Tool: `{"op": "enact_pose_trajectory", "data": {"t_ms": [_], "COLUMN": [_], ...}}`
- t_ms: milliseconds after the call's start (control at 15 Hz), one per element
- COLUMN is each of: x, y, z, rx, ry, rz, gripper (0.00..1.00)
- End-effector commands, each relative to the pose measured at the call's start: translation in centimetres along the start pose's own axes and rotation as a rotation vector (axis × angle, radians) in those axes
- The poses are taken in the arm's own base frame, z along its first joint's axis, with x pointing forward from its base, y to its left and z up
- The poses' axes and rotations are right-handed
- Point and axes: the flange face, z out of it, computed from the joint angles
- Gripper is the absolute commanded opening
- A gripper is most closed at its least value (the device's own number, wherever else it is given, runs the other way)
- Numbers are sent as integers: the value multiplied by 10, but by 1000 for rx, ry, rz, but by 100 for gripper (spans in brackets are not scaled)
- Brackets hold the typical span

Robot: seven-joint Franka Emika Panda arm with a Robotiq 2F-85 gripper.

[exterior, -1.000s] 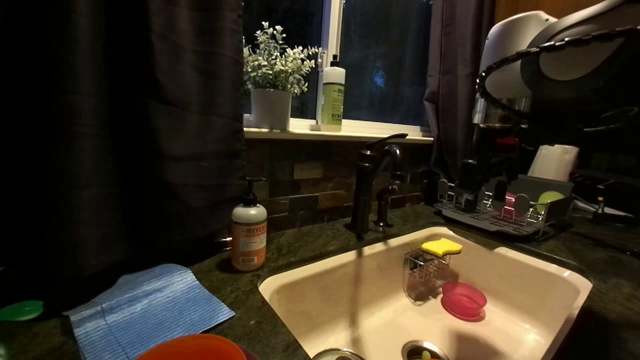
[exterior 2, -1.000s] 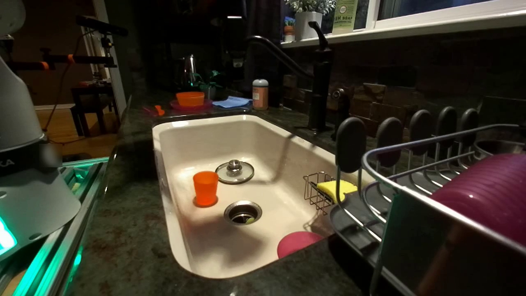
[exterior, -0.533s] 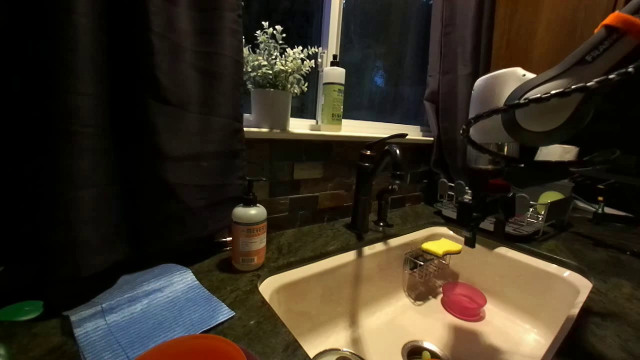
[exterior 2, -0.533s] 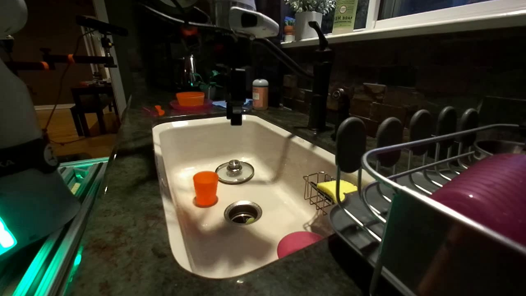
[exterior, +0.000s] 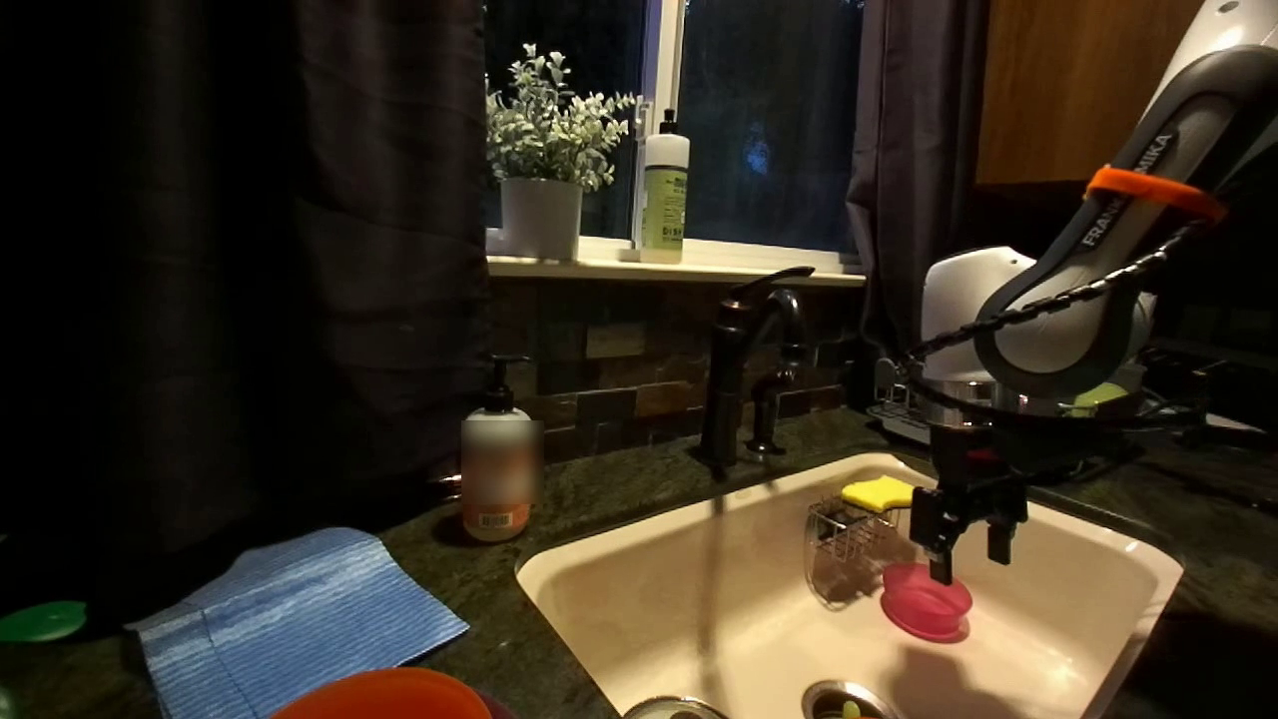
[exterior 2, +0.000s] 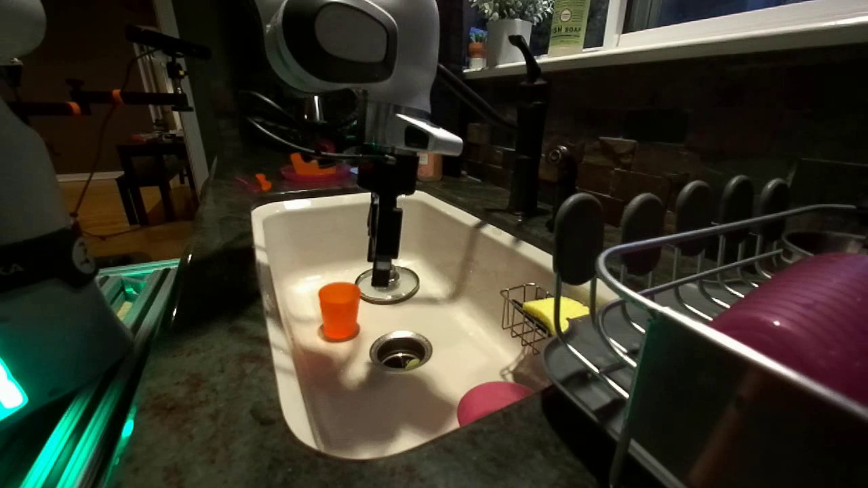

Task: Remove the yellow knife from the drain.

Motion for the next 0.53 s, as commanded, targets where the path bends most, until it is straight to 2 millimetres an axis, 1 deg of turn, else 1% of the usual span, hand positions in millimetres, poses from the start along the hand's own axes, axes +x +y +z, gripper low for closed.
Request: {"op": "enact_pose_trajectory", "data": {"t_ms": [0,200,333,467], "x": [1,2,4,5], "y": [0,0,-1,-5], "z": [3,3,15,24], "rx": [0,0,18,49], "ry": [-8,-7,-40,-19], "rz": [1,1,61,100], "gripper": [100,100,100,100]}}
